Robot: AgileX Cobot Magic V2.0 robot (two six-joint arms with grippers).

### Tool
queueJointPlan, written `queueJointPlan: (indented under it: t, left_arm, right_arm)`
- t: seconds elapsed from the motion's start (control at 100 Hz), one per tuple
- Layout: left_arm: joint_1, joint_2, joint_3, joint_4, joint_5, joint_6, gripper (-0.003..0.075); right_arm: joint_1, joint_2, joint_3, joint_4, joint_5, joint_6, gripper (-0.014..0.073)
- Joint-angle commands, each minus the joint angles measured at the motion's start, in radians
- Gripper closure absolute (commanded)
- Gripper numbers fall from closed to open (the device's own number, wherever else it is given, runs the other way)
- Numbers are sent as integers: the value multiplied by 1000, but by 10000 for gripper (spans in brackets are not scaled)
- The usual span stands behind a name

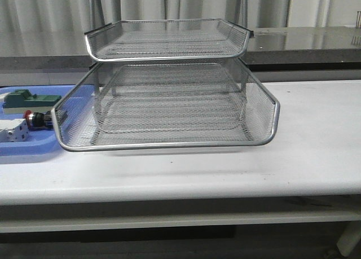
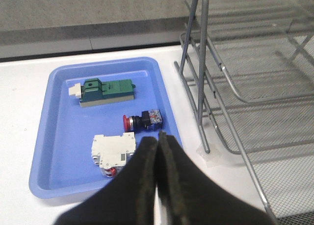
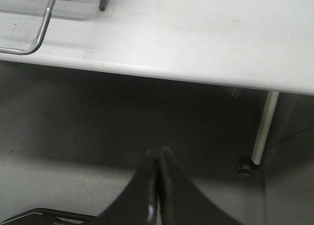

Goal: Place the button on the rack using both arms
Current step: 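Release the tray and withdraw the right gripper, then lower the left gripper onto the red push button in the blue tray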

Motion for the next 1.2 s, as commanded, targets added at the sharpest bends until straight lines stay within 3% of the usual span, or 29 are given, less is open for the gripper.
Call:
queueJointPlan:
  t: [0.0,0.37,0.44,0.51,0.68,0.75,1.04,1.19]
  left_arm:
    - [1,111,-115,-3,-2,62,741]
    - [1,464,-379,-3,132,262,737]
    - [1,500,-414,-3,162,282,708]
    - [1,525,-439,-3,194,309,615]
    - [1,546,-455,-3,226,356,183]
    - [1,546,-455,-3,222,356,89]
    - [1,560,-459,-44,207,361,115]
    - [1,614,-492,-42,161,508,114]
  right_arm:
    - [1,6,-35,-11,-55,1,664]
    - [1,6,-35,-11,-55,1,664]
    - [1,6,-35,-11,-55,1,664]
    - [1,6,-35,-11,-55,1,664]
    - [1,6,-35,-11,-55,1,664]
    - [1,6,-35,-11,-55,1,664]
    - [1,6,-35,-11,-55,1,664]
    - [1,6,-35,-11,-55,1,664]
